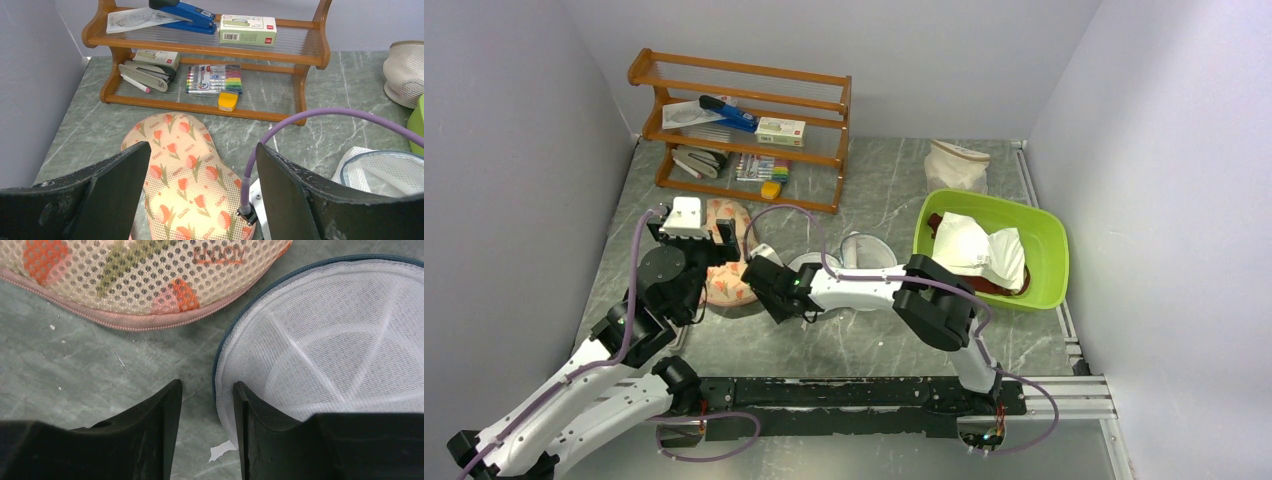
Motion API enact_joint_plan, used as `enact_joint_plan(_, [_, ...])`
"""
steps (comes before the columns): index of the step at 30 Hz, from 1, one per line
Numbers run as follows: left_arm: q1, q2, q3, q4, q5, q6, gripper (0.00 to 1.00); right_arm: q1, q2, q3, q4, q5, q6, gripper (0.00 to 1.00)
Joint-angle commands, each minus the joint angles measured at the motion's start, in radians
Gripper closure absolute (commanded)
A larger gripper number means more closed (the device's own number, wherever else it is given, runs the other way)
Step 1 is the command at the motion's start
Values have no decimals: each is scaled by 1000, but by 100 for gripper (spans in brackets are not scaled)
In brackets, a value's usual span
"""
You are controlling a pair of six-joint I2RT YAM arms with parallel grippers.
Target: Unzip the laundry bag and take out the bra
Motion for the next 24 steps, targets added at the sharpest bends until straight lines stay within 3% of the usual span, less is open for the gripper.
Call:
enact_joint_plan(1, [-7,11,4,23,-5,-12,11,-5,38,-1,26,50,30,59])
enact_joint_plan(8, [-7,13,4,23,-5,-13,11,-4,9,-80,35,89,71,75])
enact_joint_plan(17, [-7,24,7,21,-1,-13,12,-15,-285,-209,152,75,64,100])
enact_joint_plan(24, [-7,12,4,25,-7,-10,12,-62,-478,-285,249,-77,91,100])
